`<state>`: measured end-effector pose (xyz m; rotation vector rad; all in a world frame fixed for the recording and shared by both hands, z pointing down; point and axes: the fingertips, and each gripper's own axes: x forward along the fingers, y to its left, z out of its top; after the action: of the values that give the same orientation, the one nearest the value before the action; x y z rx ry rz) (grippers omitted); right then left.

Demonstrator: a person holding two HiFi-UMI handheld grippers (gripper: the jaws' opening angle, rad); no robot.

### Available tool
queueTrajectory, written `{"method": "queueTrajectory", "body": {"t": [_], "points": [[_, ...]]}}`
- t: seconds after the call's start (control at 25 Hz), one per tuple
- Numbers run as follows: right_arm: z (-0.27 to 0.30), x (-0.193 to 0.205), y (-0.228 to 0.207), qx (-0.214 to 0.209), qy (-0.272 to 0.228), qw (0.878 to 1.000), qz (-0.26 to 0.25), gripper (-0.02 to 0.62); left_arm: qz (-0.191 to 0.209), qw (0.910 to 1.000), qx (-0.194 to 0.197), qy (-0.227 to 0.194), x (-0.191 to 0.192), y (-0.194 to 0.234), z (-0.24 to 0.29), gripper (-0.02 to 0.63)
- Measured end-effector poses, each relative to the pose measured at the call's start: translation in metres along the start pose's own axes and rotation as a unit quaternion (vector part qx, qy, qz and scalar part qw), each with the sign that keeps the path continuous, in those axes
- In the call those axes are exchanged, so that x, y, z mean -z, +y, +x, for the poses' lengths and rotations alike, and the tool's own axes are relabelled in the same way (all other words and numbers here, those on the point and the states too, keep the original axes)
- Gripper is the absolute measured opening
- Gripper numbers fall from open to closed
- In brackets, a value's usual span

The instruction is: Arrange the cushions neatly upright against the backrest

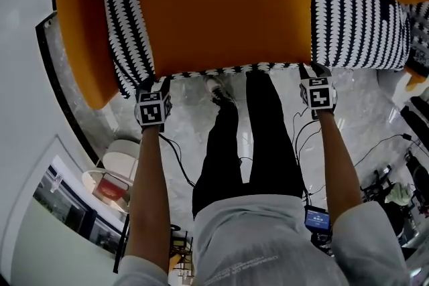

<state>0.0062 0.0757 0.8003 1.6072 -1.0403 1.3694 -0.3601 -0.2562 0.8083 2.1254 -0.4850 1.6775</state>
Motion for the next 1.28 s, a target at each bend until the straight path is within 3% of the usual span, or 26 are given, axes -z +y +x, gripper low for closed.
{"method": "queueTrajectory", "body": {"t": [0.2,0.28,0.36,0.64,0.84,0.92,1.08,1.28], "points": [[0.007,0.007,0.0,0.003,0.012,1.0,0.005,0.121,-0.015,0.9998,-0.005,-0.013,-0.005,-0.002,0.007,0.132],[0.005,0.008,-0.001,0.005,0.015,1.0,0.007,0.038,-0.032,0.9992,-0.01,-0.02,-0.006,0.0,0.006,0.072],[0.0,0.005,0.004,0.0,0.016,1.0,0.007,0.031,-0.05,0.9983,-0.012,-0.027,-0.007,0.004,0.002,0.052],[-0.015,-0.013,0.003,-0.023,0.013,0.999,0.019,0.021,-0.067,0.9967,-0.019,-0.041,-0.027,0.003,-0.017,0.032],[-0.057,-0.038,-0.01,-0.04,-0.016,0.998,0.034,0.021,-0.069,0.9951,-0.029,-0.066,-0.058,0.001,-0.06,0.02],[-0.079,-0.049,-0.014,-0.05,-0.027,0.998,0.033,0.021,-0.086,0.993,-0.029,-0.075,-0.071,0.001,-0.079,0.018],[-0.122,-0.082,-0.027,-0.064,-0.055,0.996,0.024,0.021,-0.136,0.9839,-0.026,-0.113,-0.107,0.007,-0.118,0.015],[-0.148,-0.137,-0.054,-0.059,-0.09,0.994,-0.034,0.021,-0.141,0.9774,-0.048,-0.15,-0.165,0.021,-0.147,0.015]]}}
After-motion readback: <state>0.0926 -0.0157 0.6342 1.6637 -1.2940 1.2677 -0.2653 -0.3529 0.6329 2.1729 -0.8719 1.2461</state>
